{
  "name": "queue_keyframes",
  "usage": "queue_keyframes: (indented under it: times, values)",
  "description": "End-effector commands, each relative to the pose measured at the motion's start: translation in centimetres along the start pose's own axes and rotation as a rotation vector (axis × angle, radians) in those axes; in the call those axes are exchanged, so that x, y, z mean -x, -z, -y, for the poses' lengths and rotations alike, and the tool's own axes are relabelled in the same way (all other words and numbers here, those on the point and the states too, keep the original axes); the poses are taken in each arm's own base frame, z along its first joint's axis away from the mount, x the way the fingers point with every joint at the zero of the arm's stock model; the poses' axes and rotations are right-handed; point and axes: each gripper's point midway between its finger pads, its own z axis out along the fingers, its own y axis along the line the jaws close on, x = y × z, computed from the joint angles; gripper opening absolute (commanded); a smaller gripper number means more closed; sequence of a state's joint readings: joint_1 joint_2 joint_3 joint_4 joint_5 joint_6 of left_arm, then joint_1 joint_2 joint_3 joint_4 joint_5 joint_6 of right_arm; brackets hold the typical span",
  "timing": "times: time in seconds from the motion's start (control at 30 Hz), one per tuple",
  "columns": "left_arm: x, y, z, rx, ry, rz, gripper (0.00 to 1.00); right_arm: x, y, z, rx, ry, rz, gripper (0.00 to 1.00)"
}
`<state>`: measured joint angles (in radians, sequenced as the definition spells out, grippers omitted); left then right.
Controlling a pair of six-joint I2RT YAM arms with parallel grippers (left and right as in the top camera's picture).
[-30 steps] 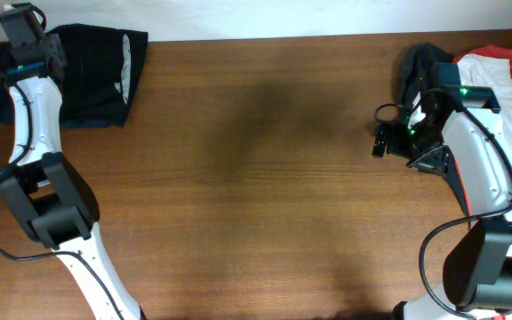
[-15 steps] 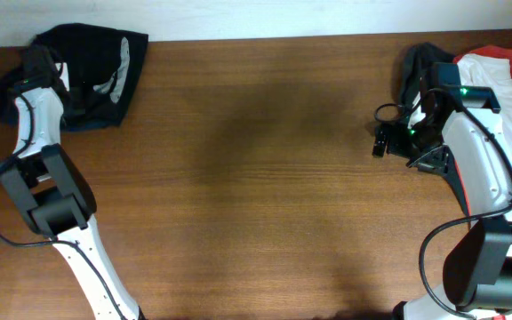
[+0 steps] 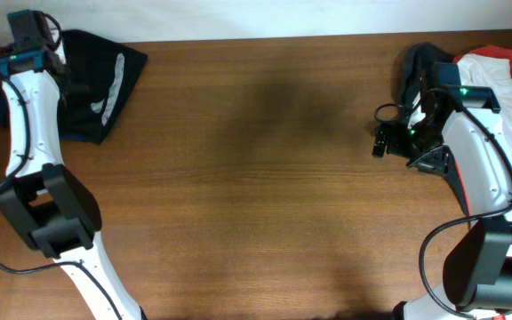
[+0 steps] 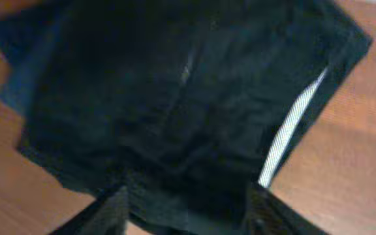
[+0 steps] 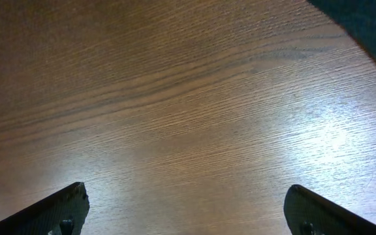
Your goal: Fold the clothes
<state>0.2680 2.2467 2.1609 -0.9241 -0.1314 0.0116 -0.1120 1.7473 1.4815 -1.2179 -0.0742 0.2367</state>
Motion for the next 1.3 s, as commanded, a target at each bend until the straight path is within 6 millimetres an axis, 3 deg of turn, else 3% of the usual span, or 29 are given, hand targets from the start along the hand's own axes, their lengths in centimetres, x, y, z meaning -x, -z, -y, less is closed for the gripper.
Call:
queue_keyframes:
  times: [0.0, 0.13, 0.2, 0.3, 0.47, 0.5, 0.6, 0.63, 0.67, 0.7, 0.73, 1.03, 1.13, 1.27]
  values:
    - [-4.9, -4.0, 2.3, -0.122, 0.016, -0.174, 0.31, 0.6, 1.0, 0.2, -0.007, -0.009, 0.039, 0.99]
    - [-10.9, -8.1, 2.9, -0.125, 0.004, -0.361, 0.27, 0.6, 1.0, 0.2, -0.007, -0.009, 0.039, 0.99]
    - [-12.4, -8.9, 3.1, -0.125, 0.002, -0.413, 0.27, 0.6, 1.0, 0.2, -0.007, -0.009, 0.039, 0.99]
    - [-10.3, -6.9, 2.8, -0.123, 0.012, -0.362, 0.29, 0.6, 1.0, 0.2, -0.007, -0.009, 0.039, 0.99]
    - [-4.3, 0.1, 1.2, -0.109, 0.137, -0.176, 0.49, 0.6, 1.0, 0.2, -0.007, -0.009, 0.039, 0.99]
    - [-3.7, 1.3, -0.2, -0.099, 0.160, -0.153, 0.99, 0.6, 1.0, 0.2, -0.007, -0.009, 0.039, 0.99]
    - [-5.4, 1.3, -3.3, -0.051, 0.254, -0.214, 0.99, 0.6, 1.0, 0.2, -0.007, -0.009, 0.039, 0.99]
    - [-6.3, 1.3, -5.4, -0.028, 0.307, -0.242, 0.99, 0.6, 1.0, 0.2, -0.007, -0.009, 0.039, 0.99]
    - [-6.9, 1.3, -7.2, -0.012, 0.339, -0.256, 0.89, 0.6, 1.0, 0.2, -0.007, -0.009, 0.039, 0.99]
    - [-7.5, 1.1, -8.6, -0.006, 0.365, -0.272, 0.39, 0.6, 1.0, 0.2, -0.007, -0.009, 0.039, 0.99]
    - [-8.1, 0.9, -9.2, -0.009, 0.383, -0.285, 0.00, 0.6, 1.0, 0.2, -0.007, -0.009, 0.039, 0.99]
    - [-14.2, -5.4, -6.5, -0.092, 0.468, -0.375, 0.00, 0.6, 1.0, 0.2, -0.007, -0.009, 0.039, 0.99]
    - [-14.4, -6.8, -6.3, -0.092, 0.481, -0.342, 0.00, 0.6, 1.0, 0.2, -0.007, -0.009, 0.039, 0.99]
    - [-12.3, -7.7, -4.5, -0.189, 0.521, -0.264, 0.00, 0.6, 1.0, 0.2, -0.007, -0.009, 0.039, 0.99]
